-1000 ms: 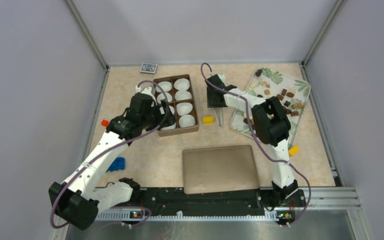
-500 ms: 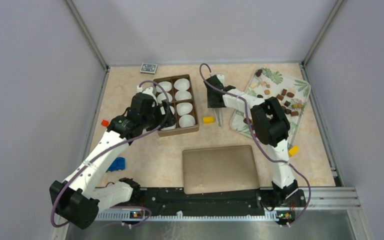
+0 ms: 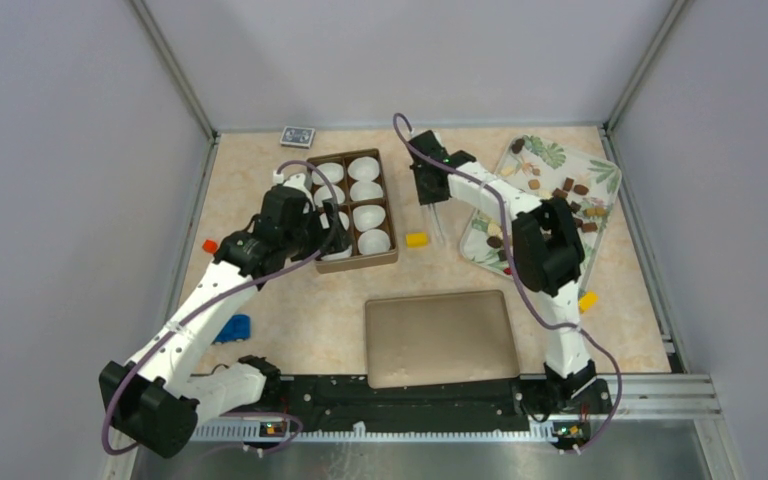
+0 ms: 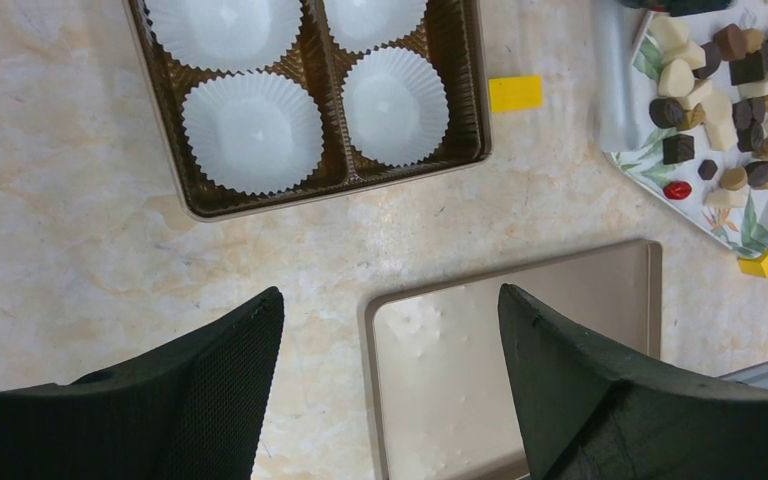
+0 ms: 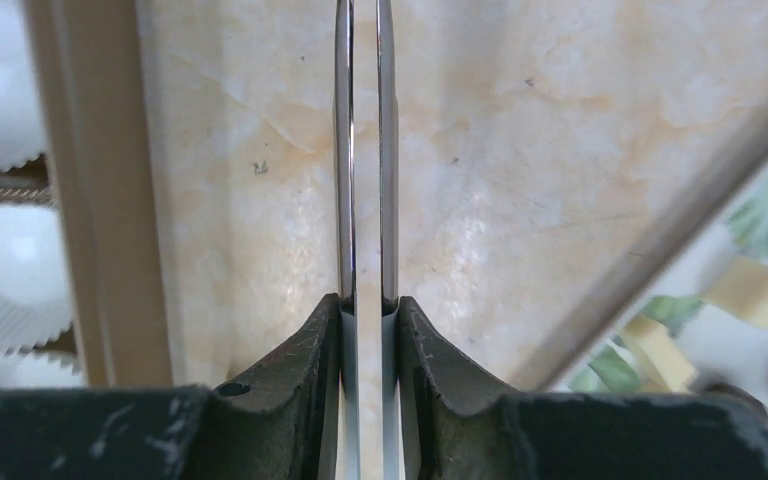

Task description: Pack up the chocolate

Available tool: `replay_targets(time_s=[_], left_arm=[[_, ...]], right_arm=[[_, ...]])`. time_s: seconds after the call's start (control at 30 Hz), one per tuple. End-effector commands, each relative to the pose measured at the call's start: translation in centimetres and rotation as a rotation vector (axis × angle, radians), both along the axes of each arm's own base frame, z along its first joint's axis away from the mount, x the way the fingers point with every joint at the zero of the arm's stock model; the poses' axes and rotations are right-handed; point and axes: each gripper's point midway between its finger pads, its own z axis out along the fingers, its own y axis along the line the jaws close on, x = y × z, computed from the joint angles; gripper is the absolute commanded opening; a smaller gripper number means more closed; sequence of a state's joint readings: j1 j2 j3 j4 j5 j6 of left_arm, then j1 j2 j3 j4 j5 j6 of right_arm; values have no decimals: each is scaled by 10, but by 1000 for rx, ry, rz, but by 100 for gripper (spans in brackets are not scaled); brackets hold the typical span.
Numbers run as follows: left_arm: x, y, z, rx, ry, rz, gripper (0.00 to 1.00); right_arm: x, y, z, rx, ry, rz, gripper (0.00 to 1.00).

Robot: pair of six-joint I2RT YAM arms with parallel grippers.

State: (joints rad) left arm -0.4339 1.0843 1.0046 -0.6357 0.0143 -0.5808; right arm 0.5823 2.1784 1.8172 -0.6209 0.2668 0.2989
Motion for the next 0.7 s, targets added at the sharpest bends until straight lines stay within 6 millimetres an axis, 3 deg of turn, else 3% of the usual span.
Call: replay_targets(time_s=[0.0, 0.1, 0.27, 0.37, 0.53, 0.67], left_arm=[[15, 2, 23, 6, -85, 2, 83], [18, 6, 24, 33, -84, 11, 83], [28, 22, 23, 37, -90, 66, 82], [34, 28, 19, 37, -78, 76, 82], [43, 40, 3, 65, -18, 113, 82], [46, 47, -2, 55, -2, 149, 82]], right_arm=[[-14, -19, 116, 26, -142, 55, 6], [-38, -52, 139, 61, -160, 22, 6], [-88, -119, 141, 95, -112, -79, 8], [-118, -148, 143, 93, -115, -124, 9], [-169, -169, 122, 105, -42, -181, 11], [-201, -167, 112, 172, 22, -197, 11]])
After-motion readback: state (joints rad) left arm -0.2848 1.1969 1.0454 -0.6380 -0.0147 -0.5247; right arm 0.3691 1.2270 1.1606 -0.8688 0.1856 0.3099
